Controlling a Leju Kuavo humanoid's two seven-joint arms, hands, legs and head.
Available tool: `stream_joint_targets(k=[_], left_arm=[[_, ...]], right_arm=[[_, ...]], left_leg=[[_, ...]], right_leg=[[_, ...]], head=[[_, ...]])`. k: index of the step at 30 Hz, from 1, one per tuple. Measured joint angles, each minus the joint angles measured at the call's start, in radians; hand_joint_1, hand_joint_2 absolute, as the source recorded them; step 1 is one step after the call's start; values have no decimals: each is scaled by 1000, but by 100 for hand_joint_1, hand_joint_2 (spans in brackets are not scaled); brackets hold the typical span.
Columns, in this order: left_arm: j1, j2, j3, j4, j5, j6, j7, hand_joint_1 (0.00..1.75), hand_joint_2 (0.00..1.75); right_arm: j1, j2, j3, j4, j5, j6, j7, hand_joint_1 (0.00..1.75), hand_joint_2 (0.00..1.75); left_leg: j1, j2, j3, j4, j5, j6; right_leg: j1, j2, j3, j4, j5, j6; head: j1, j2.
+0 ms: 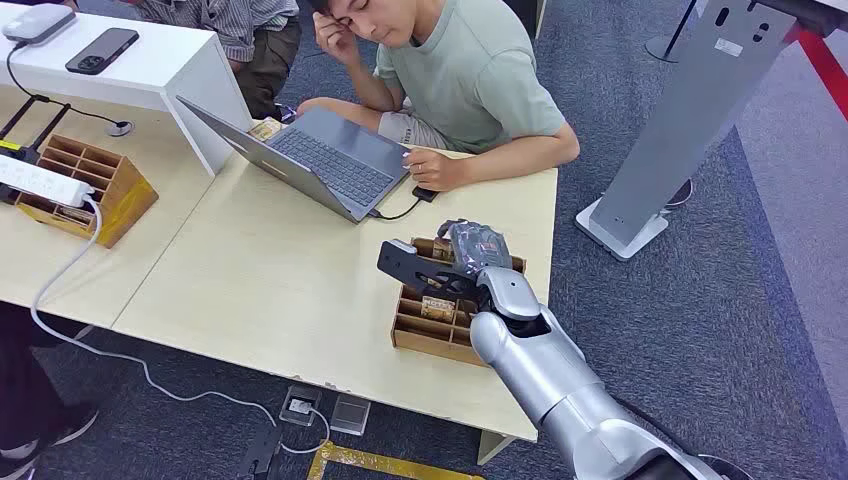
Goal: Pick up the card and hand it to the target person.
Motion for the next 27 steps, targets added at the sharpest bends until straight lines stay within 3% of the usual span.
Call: stream_joint_targets(k=[16, 23, 27], left_arm=[[0, -1, 0, 0, 0, 0, 0, 0, 0], [0, -2, 0, 0, 0, 0, 0, 0, 0], [0, -3, 0, 0, 0, -2, 0, 0, 0]], right_arm=[[0, 4, 0, 5, -1, 4, 1, 72, 175], [-1, 5, 0, 8, 0, 3, 3, 89, 175], [-3, 5, 0, 9, -1, 3, 4, 121, 175]], left_leg=[[0, 0, 0, 0, 0, 0], [0, 0, 0, 0, 0, 0], [0, 0, 0, 0, 0, 0]], right_leg=[[0, 0, 0, 0, 0, 0], [0, 0, 0, 0, 0, 0], [0, 0, 0, 0, 0, 0]], head=[[0, 0], [0, 0], [0, 0]])
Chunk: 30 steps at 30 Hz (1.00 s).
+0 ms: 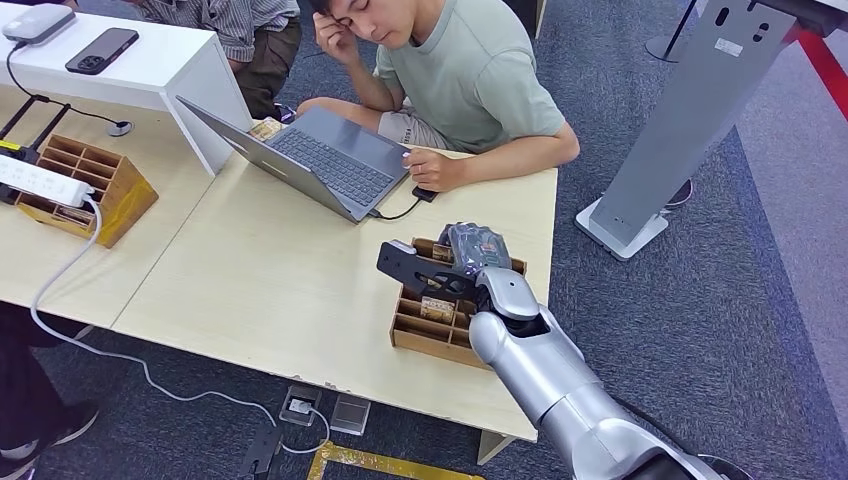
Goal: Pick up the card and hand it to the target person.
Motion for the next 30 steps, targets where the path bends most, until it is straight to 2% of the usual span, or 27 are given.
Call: stream_joint_targets(k=[3, 12, 17, 21, 30], left_arm=[[0, -1, 0, 0, 0, -2, 0, 0, 0], [0, -3, -2, 0, -1, -2, 4, 0, 0], [0, -3, -4, 0, -2, -2, 6, 0, 0], [0, -3, -6, 0, -3, -3, 6, 0, 0], [0, -3, -7, 0, -2, -4, -1, 0, 0]], right_arm=[[-1, 0, 0, 1, -2, 0, 1, 132, 175], [-2, 0, 0, 4, -10, 1, -2, 141, 175], [-2, 0, 0, 4, -11, 1, -4, 138, 175], [-2, 0, 0, 4, -11, -4, -6, 145, 175], [-1, -2, -1, -27, -10, -33, -36, 145, 175]], left_leg=[[0, 0, 0, 0, 0, 0], [0, 0, 0, 0, 0, 0], [0, 0, 0, 0, 0, 0], [0, 0, 0, 0, 0, 0], [0, 0, 0, 0, 0, 0]], right_leg=[[0, 0, 0, 0, 0, 0], [0, 0, 0, 0, 0, 0], [0, 0, 0, 0, 0, 0], [0, 0, 0, 0, 0, 0], [0, 0, 0, 0, 0, 0]], head=[[0, 0], [0, 0], [0, 0], [0, 0], [0, 0]])
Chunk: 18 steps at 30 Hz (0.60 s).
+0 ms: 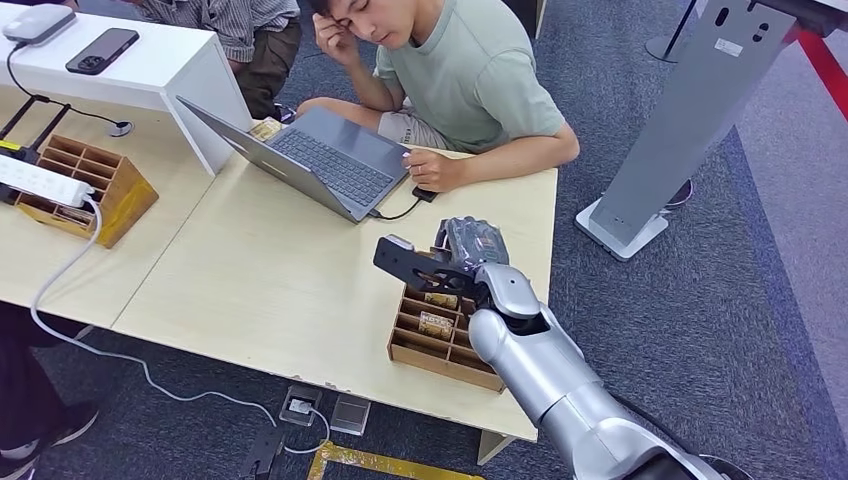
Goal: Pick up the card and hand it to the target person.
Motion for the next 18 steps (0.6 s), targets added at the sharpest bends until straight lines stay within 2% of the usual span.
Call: stream_joint_targets(k=[11, 18], left_arm=[[1, 0, 0, 0, 14, 6, -6, 0, 0], [3, 0, 0, 0, 24, 8, -17, 0, 0]], right_arm=[[27, -33, -3, -208, 0, 17, 9, 158, 175], [59, -86, -16, -388, 13, 14, 51, 158, 175]], left_leg=[[0, 0, 0, 0, 0, 0], [0, 0, 1, 0, 0, 0]], right_leg=[[0, 0, 0, 0, 0, 0], [0, 0, 0, 0, 0, 0]], head=[[0, 0], [0, 0]])
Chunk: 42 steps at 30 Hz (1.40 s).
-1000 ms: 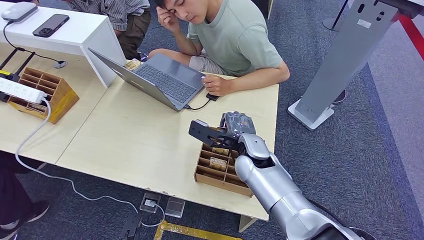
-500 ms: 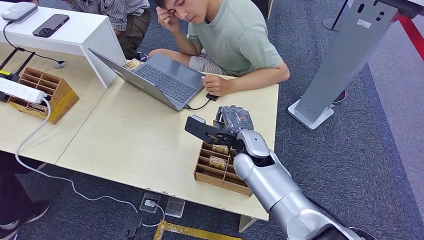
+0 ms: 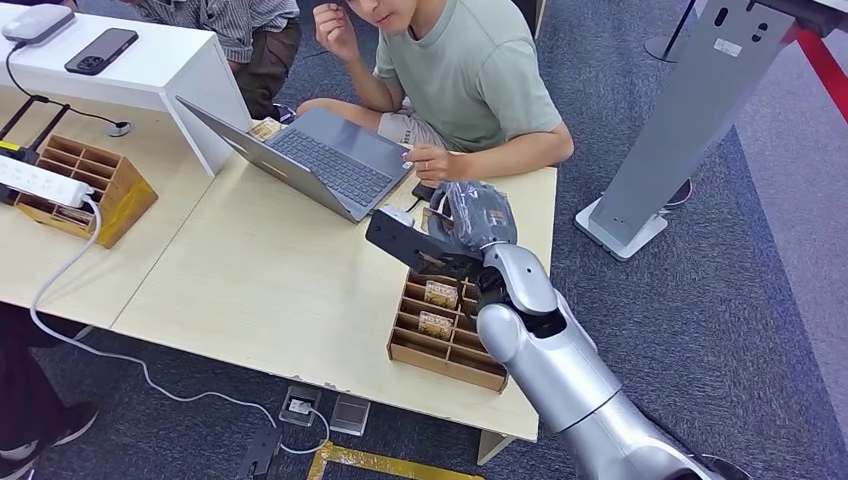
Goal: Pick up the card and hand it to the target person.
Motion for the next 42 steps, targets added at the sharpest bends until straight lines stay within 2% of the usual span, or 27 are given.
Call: stream_joint_targets(k=[6, 11, 15, 19, 24, 30, 34, 36, 40, 42], left_arm=[[1, 0, 0, 0, 1, -7, -4, 0, 0], [1, 0, 0, 0, -3, -17, -4, 0, 0], [1, 0, 0, 0, -15, -27, -7, 0, 0], [0, 0, -1, 0, -28, -38, -7, 0, 0], [-1, 0, -2, 0, -39, -51, -10, 0, 0], [-1, -1, -4, 0, -42, -58, -13, 0, 0], [-1, -1, -8, 0, -42, -57, -12, 0, 0], [-1, -1, -10, 0, -42, -55, -9, 0, 0], [-2, -1, -11, 0, -40, -49, -1, 0, 0], [-2, -1, -11, 0, -38, -48, 0, 0, 0]], right_arm=[[17, -52, -49, -151, 27, -67, 13, 152, 175], [-15, -69, -109, -165, 42, -193, -38, 148, 175], [-69, -76, -152, -105, 72, -310, -65, 144, 175], [-118, -84, -187, -9, 138, -405, -53, 144, 175], [-149, -97, -209, 116, 238, -454, -26, 140, 175], [-162, -100, -212, 213, 296, -455, -9, 130, 175], [-165, -99, -212, 254, 305, -452, -7, 2, 175], [-167, -98, -212, 276, 305, -445, -13, 0, 175], [-168, -91, -212, 306, 281, -419, -56, 0, 0], [-168, -85, -212, 316, 265, -415, -74, 0, 0]], left_leg=[[0, 0, 0, 0, 0, 0], [0, 0, 0, 0, 0, 0], [0, 0, 0, 0, 0, 0], [0, 0, 0, 0, 0, 0], [0, 0, -1, 0, 0, 0], [0, 0, -1, 0, 0, 0], [0, 0, -1, 0, 0, 0], [0, 0, -1, 0, 0, 0], [0, 0, -1, 0, 0, 0], [0, 0, -1, 0, 0, 0]], right_leg=[[0, 0, 0, 0, 0, 0], [0, 0, 0, 0, 0, 0], [0, 0, 0, 0, 0, 0], [0, 0, 0, 0, 0, 0], [0, 0, 0, 0, 0, 0], [0, 0, 0, 0, 0, 0], [0, 0, 0, 0, 0, 0], [0, 0, 0, 0, 0, 0], [0, 0, 0, 0, 0, 0], [0, 0, 0, 0, 0, 0]], head=[[0, 0], [0, 0], [0, 0], [0, 0], [0, 0], [0, 0], [0, 0], [0, 0], [0, 0], [0, 0]])
